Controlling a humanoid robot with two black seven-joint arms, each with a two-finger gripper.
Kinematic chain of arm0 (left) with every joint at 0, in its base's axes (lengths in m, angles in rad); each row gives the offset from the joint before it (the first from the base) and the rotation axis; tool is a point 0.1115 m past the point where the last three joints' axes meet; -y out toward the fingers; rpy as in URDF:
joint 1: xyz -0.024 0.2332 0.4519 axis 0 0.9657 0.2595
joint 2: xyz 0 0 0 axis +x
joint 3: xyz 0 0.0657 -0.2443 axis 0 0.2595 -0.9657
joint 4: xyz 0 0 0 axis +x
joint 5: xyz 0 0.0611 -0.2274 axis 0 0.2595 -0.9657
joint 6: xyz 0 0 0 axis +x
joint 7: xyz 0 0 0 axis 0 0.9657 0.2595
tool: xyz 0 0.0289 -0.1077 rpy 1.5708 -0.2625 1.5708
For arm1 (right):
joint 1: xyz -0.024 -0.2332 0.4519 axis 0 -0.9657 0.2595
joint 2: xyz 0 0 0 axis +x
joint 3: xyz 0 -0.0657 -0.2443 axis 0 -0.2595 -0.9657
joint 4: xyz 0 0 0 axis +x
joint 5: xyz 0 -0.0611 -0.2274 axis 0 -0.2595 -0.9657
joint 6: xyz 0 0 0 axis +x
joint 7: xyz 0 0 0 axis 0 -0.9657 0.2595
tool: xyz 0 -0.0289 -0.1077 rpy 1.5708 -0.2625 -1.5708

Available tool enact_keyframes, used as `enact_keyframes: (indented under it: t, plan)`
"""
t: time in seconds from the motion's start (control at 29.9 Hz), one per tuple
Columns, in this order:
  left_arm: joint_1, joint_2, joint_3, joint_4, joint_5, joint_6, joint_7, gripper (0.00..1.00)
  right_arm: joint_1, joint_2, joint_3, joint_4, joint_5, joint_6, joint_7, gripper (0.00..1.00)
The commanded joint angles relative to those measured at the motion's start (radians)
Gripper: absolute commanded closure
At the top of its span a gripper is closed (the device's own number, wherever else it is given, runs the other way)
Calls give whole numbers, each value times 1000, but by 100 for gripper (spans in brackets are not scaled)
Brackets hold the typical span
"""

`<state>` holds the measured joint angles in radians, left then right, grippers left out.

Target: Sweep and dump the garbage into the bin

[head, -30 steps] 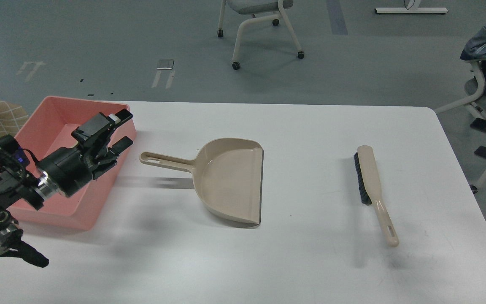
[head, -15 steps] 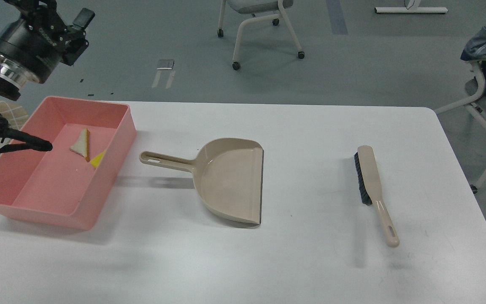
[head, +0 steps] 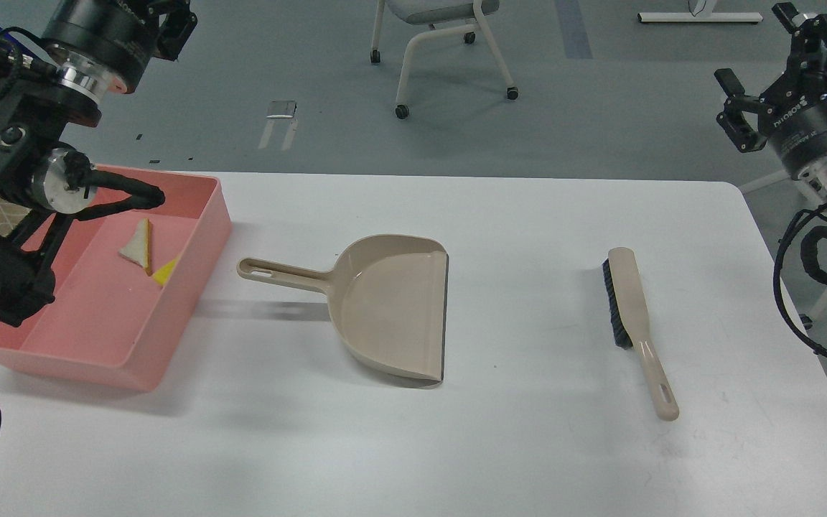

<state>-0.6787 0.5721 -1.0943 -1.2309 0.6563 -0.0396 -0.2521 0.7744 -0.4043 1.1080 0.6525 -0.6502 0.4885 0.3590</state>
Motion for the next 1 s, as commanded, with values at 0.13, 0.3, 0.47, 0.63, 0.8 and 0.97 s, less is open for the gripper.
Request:
enact_keyframes:
  t: [0.13, 0.3, 0.47, 0.63, 0.8, 0.97]
  plan:
    - [10, 6, -15, -4, -3, 76, 1, 1, -12, -5, 0, 1, 0, 0, 0, 4]
    - [2, -27, -10, 2, -4, 98, 2, 1, -7, -2, 0, -13, 0, 0, 3, 4]
    - [-13, -126, 5, 14, 12, 127, 13, 1, -12, 42, 0, -45, -2, 0, 9, 4]
    - [-109, -129, 94, 123, 9, 95, 17, 1, -12, 47, -2, -53, -2, 0, 20, 4]
    - [-188, -139, 142, 362, -4, -20, 14, 1, -1, 47, 0, -65, -2, 0, 21, 3]
    - [-185, -192, 200, 415, -1, -101, 7, 1, 5, 70, 15, -73, 0, 0, 21, 3]
